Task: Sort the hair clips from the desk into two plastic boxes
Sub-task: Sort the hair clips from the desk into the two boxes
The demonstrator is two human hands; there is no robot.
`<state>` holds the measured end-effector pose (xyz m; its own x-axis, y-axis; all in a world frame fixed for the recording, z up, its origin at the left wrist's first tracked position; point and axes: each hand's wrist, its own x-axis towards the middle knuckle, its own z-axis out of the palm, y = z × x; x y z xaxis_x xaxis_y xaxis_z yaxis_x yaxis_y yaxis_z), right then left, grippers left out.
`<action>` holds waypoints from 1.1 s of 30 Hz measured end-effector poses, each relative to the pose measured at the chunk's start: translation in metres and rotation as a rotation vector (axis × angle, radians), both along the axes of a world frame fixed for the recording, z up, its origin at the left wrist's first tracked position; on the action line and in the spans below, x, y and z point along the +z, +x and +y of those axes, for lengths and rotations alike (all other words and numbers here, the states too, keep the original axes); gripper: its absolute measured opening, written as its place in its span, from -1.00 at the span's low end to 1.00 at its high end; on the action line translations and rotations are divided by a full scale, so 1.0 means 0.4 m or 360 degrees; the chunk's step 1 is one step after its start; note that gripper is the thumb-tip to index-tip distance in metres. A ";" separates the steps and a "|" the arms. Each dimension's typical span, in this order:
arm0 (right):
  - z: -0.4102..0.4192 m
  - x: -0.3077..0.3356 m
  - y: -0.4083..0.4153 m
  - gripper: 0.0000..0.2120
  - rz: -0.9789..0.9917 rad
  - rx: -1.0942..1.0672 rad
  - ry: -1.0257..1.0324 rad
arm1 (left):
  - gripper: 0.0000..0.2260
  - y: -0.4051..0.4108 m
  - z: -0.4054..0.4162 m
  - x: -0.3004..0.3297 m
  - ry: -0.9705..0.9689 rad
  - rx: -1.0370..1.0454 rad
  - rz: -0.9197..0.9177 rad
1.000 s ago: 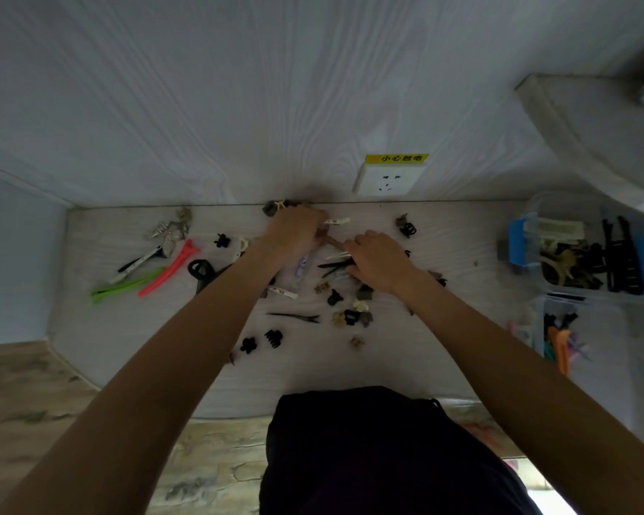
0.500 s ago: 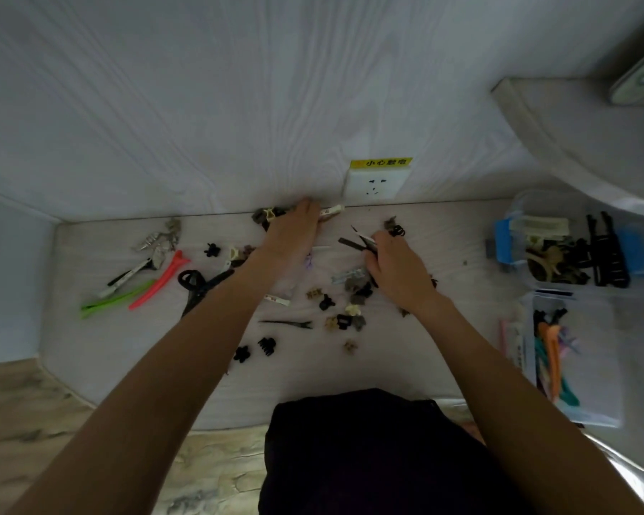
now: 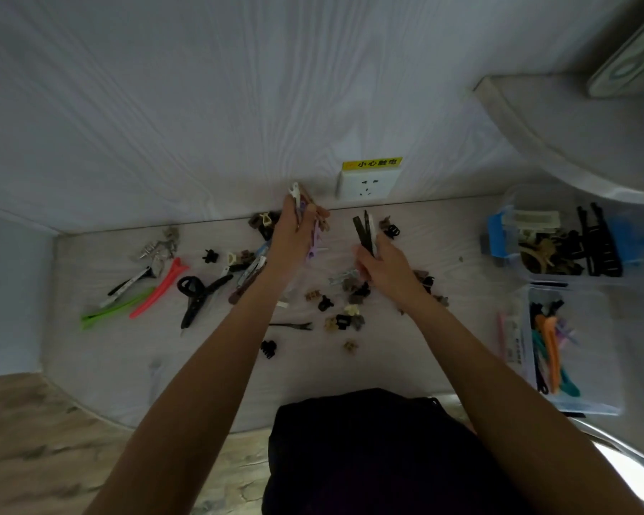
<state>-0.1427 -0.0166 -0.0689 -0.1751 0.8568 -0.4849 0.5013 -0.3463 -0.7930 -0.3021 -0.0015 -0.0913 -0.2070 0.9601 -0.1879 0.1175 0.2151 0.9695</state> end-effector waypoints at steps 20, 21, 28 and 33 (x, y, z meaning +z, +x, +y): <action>-0.019 -0.038 -0.014 -0.82 -0.0239 0.0149 0.0208 | -0.78 -0.028 -0.065 0.034 -0.0285 0.0801 -0.0572; -0.018 -0.041 -0.015 -0.83 -0.0384 0.0276 0.0320 | -0.78 -0.031 -0.067 0.041 -0.0343 0.0835 -0.0725; 0.005 -0.056 -0.030 -0.67 -0.1225 0.1149 0.0607 | -0.77 -0.063 -0.075 0.060 -0.0424 0.0614 -0.0756; 0.007 -0.057 -0.058 -0.74 -0.1338 0.1274 0.0707 | -0.77 -0.062 -0.090 0.065 -0.0345 0.0448 -0.0572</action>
